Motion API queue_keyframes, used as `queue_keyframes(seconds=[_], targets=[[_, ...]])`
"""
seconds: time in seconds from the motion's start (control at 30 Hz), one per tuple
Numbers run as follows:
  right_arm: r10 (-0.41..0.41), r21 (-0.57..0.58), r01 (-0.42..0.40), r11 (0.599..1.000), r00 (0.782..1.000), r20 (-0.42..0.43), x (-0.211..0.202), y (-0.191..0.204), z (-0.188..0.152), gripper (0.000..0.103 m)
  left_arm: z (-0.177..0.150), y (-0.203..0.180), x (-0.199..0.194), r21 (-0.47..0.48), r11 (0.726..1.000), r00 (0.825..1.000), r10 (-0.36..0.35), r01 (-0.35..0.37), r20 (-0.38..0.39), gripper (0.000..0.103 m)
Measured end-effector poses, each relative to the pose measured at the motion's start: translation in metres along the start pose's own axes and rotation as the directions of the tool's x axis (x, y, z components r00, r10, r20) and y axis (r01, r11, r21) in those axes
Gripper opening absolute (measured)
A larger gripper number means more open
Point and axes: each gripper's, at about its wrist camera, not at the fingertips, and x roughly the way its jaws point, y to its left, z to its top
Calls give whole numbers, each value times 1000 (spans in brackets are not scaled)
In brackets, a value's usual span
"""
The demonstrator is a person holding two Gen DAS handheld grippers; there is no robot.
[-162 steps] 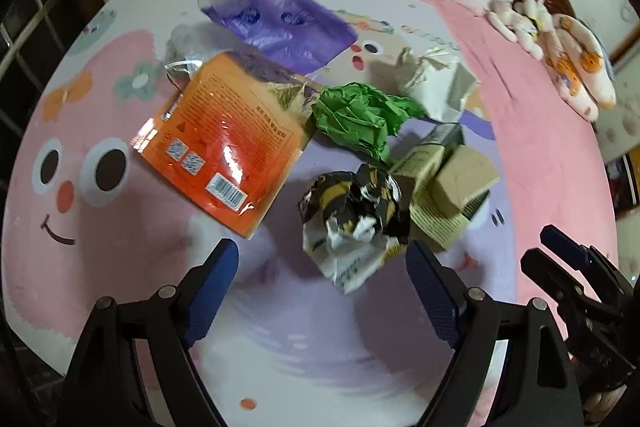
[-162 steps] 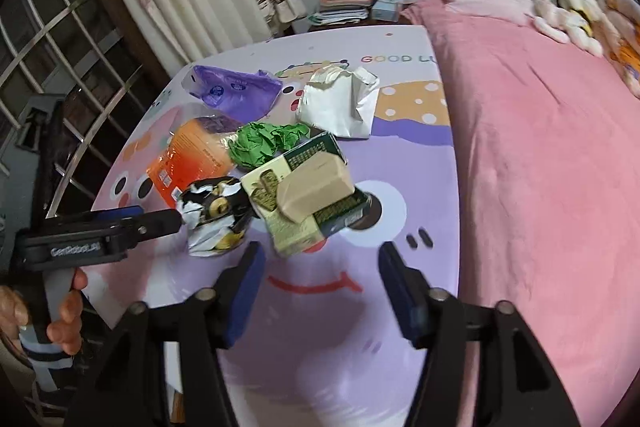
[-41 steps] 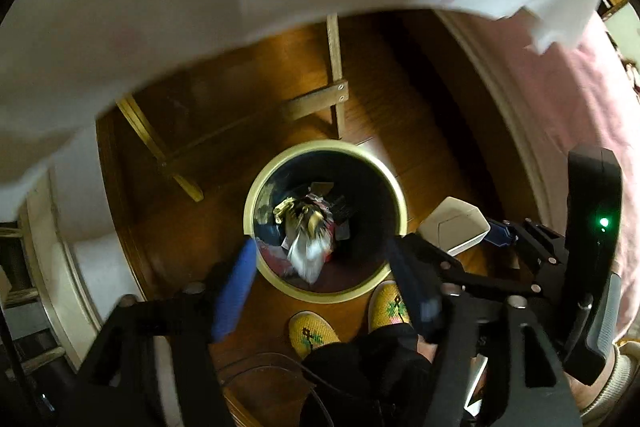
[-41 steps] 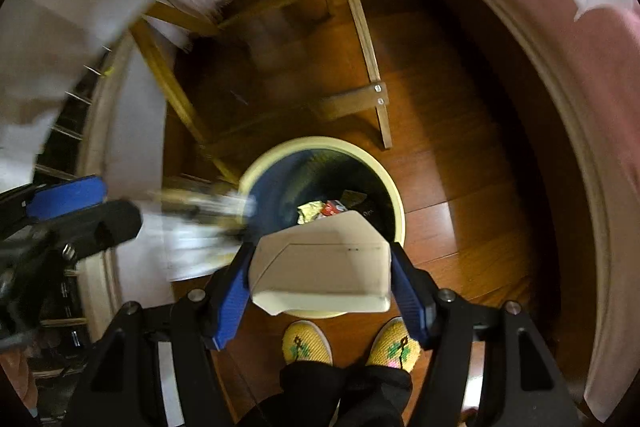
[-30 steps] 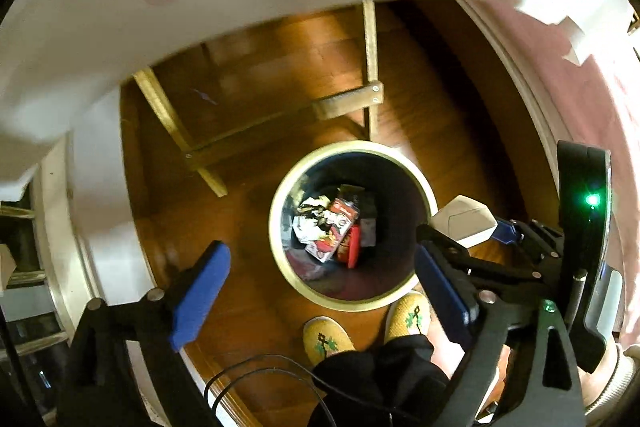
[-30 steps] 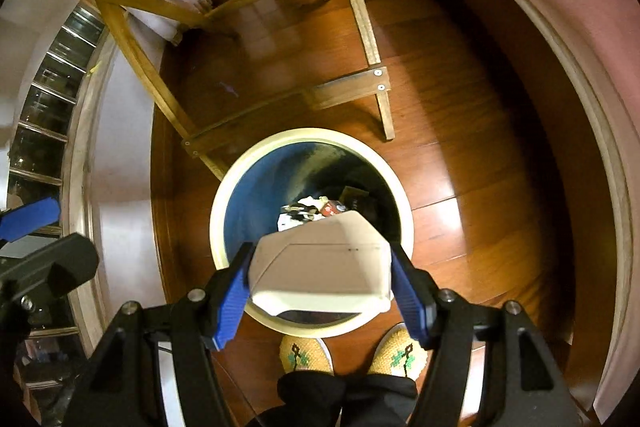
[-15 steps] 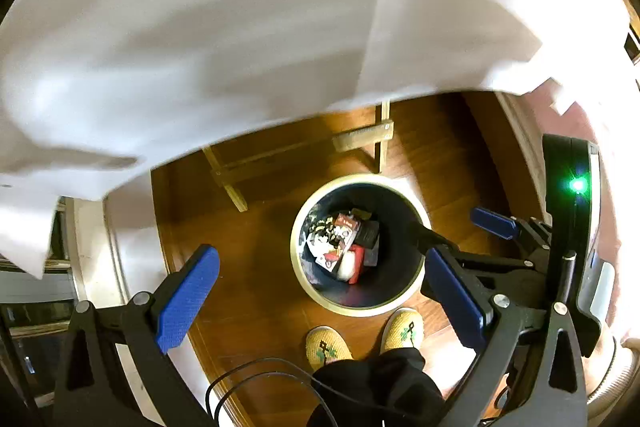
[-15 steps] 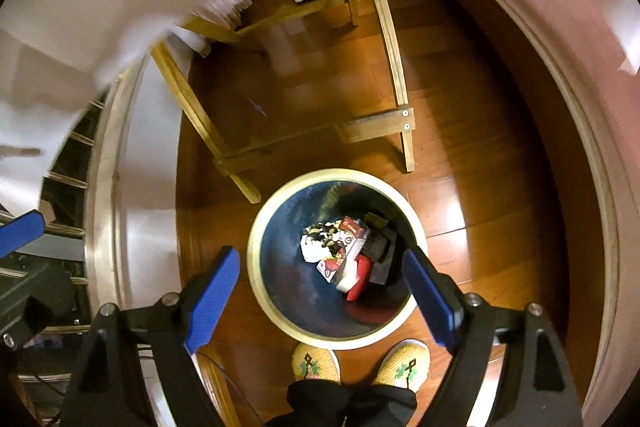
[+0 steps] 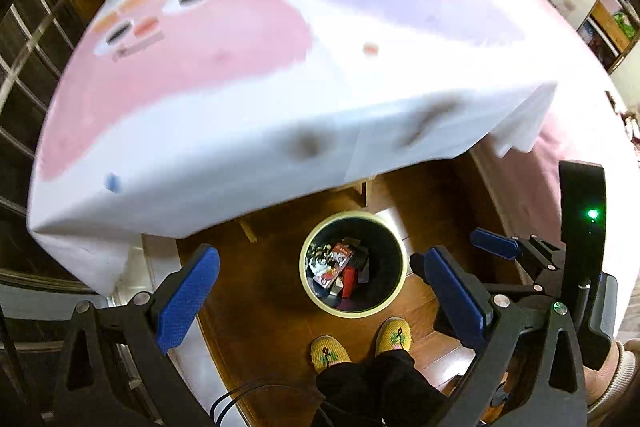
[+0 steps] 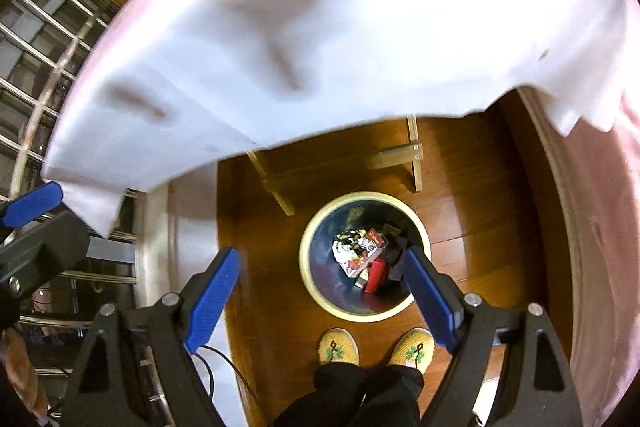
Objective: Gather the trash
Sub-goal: 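Raise both tools from the bin back toward the table, then grasp the orange snack bag with the left tool while the right tool grasps the green crumpled paper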
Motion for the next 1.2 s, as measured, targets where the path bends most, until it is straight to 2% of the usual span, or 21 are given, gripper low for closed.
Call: queue_keyframes(seconds=[0.3, 0.63, 0.93, 1.07, 1.2], targets=[[11, -50, -7, 999, 997, 79, -81, 38, 12, 84, 18, 11, -85, 43, 999, 993, -27, 22, 114, 102], [-20, -140, 51, 989, 976, 215, -147, 74, 43, 84, 44, 40, -151, 29, 999, 964, -47, 41, 262, 102], [-63, -180, 125, 976, 946, 317, -177, 90, 76, 84, 68, 56, -173, 33, 998, 933, -59, 50, 355, 102], [-68, -189, 138, 972, 938, 339, -181, 91, 92, 84, 84, 62, -172, 6, 998, 929, -54, 56, 366, 102], [-67, -198, 143, 970, 935, 349, -179, 90, 115, 84, 103, 68, -163, -25, 998, 936, -39, 51, 349, 102]])
